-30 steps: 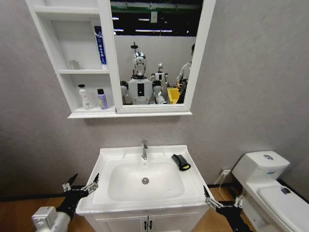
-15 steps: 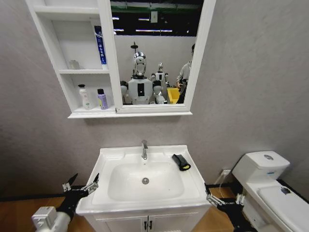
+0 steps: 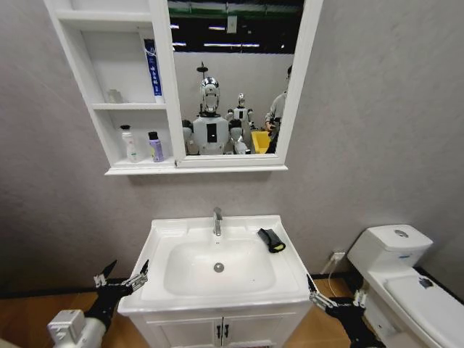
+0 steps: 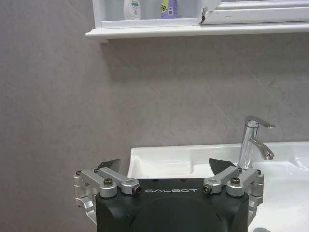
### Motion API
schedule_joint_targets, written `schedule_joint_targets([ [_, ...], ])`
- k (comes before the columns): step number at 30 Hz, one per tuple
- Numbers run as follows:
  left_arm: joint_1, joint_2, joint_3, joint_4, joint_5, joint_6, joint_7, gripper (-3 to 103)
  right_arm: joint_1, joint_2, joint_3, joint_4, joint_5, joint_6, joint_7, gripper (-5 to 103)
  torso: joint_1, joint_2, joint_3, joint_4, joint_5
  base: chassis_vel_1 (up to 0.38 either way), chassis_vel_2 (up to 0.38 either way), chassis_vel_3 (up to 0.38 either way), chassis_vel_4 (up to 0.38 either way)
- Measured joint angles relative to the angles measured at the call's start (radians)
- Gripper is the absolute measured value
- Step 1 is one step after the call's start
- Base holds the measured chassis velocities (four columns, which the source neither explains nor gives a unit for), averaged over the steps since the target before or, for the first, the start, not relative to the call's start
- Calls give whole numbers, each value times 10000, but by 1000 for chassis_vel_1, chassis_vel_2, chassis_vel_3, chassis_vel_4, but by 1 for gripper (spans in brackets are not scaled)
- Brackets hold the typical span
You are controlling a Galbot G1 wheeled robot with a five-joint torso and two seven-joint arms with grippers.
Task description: Move facial cleanser and shampoo from washbasin to cabinet, then wipe washbasin with towel.
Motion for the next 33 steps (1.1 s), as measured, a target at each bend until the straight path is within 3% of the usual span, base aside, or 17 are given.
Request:
schedule_joint_targets([
  [10, 0, 0, 0, 0, 0, -1, 0, 100, 5, 0, -7, -7, 5, -4, 4, 100, -7, 4, -4, -1, -1, 256, -264, -243, 252],
  [33, 1, 0, 0, 0, 0, 0, 1, 100, 3, 1, -10, -14, 6, -4, 10, 100, -6, 4, -4, -1, -1, 355, -357, -351, 343],
])
